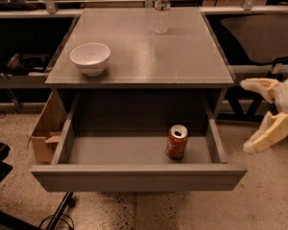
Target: Place coke can into top drawer
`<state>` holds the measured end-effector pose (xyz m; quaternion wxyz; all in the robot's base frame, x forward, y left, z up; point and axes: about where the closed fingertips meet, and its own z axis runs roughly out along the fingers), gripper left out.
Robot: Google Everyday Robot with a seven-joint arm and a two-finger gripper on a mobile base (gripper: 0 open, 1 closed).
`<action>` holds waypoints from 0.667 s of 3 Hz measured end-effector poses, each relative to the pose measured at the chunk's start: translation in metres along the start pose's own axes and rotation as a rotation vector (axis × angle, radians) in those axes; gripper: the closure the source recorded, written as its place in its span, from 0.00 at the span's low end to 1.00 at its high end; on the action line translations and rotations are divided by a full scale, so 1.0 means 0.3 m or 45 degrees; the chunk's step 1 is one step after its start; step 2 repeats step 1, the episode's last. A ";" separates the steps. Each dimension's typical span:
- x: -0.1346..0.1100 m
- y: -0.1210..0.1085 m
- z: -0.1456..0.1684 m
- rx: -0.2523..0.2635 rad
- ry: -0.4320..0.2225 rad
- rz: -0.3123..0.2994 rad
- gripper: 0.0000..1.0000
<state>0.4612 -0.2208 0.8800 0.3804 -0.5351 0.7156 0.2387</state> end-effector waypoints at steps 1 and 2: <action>-0.044 0.121 -0.084 0.173 0.102 -0.105 0.00; -0.044 0.121 -0.084 0.173 0.102 -0.105 0.00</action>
Offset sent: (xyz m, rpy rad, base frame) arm 0.0000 0.0000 0.0000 0.0000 0.0000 0.0000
